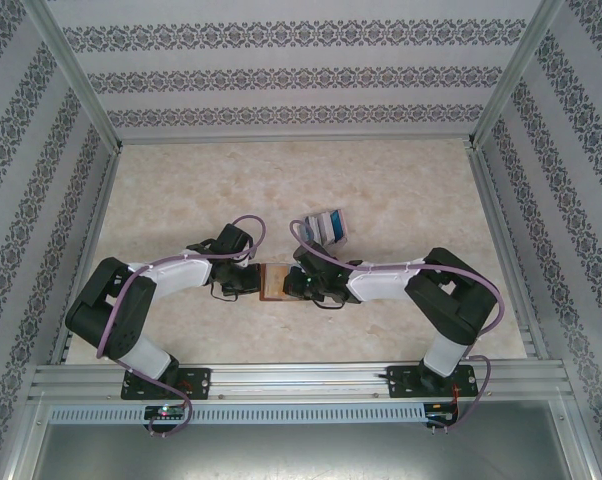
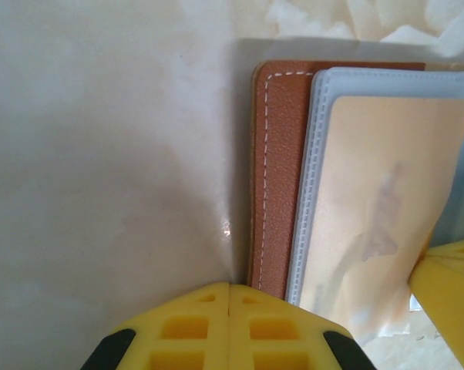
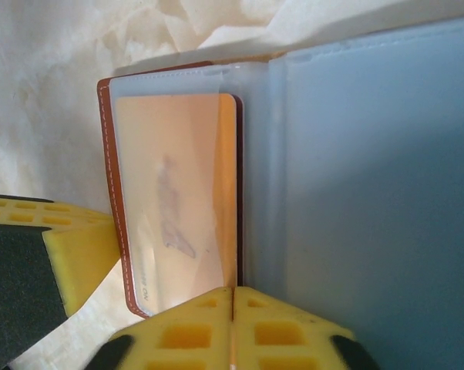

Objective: Put the credit cards into the card holder

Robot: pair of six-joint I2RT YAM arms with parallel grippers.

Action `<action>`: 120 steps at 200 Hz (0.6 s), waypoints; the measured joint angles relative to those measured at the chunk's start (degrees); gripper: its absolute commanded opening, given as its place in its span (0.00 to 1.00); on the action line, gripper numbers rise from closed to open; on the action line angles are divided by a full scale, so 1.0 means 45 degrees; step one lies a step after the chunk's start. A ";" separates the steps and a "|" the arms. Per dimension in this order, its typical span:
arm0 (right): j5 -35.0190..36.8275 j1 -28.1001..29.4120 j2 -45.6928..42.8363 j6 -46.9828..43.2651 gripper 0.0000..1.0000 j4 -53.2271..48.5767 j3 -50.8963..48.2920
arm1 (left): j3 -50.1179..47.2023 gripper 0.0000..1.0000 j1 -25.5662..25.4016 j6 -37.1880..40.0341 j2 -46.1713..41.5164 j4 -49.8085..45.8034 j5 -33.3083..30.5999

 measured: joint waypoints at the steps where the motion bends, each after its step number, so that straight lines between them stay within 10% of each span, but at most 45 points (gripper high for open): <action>1: -0.0005 0.0000 0.0000 0.0005 0.20 0.0000 0.0000 | -0.0005 0.00 0.0000 0.0000 0.0000 0.0005 0.0000; 120: 0.1146 -0.0253 -0.3211 -0.1545 0.51 -0.3162 -0.0767 | -0.0180 0.07 0.0000 -0.0005 -0.0155 0.0238 -0.0010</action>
